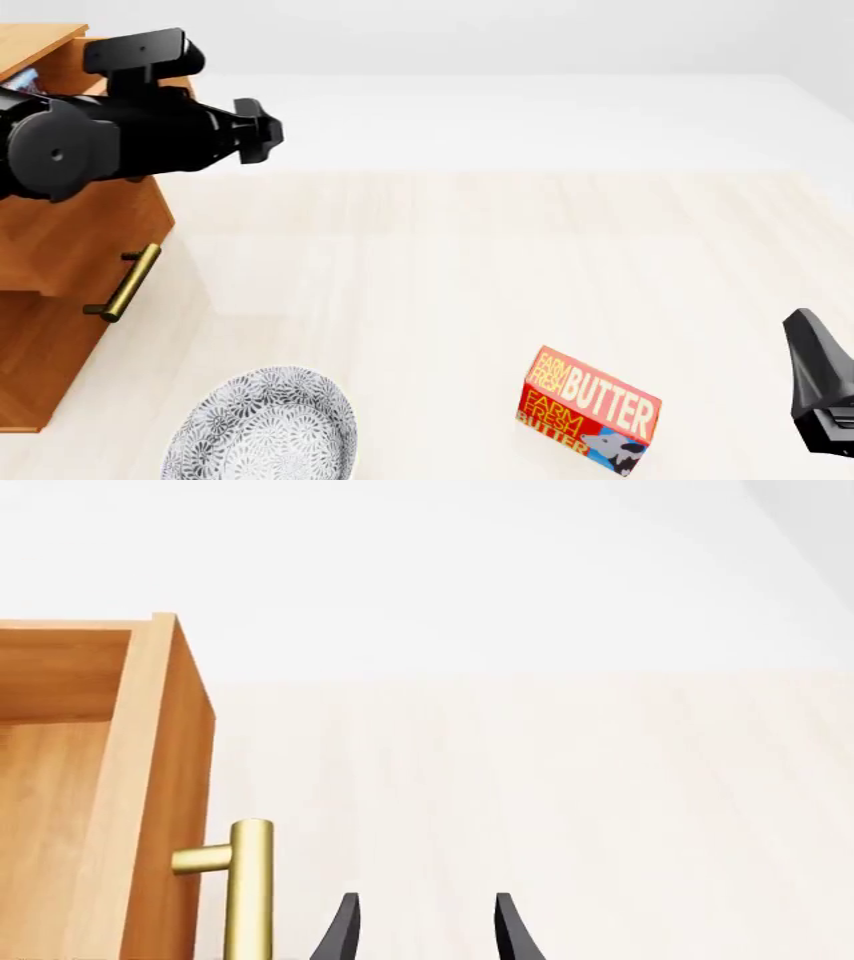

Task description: Put the chocolate pudding in the top drawer of the cabinet and close it.

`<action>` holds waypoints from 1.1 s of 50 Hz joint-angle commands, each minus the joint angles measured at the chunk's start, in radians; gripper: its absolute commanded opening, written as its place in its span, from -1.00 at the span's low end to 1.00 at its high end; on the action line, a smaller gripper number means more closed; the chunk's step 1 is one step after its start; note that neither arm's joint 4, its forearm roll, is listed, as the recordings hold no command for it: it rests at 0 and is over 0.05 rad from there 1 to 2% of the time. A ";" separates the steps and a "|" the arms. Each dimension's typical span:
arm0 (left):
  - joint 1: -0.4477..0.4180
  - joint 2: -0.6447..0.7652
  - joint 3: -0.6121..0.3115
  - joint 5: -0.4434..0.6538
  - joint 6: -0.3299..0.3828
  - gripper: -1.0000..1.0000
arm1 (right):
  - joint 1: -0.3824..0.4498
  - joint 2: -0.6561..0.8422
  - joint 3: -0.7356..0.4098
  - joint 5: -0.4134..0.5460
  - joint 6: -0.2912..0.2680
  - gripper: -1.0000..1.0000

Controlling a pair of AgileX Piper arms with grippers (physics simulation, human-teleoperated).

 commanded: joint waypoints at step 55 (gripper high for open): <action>0.101 0.026 0.066 -0.007 0.009 1.00 | 0.000 0.000 0.000 0.000 0.000 1.00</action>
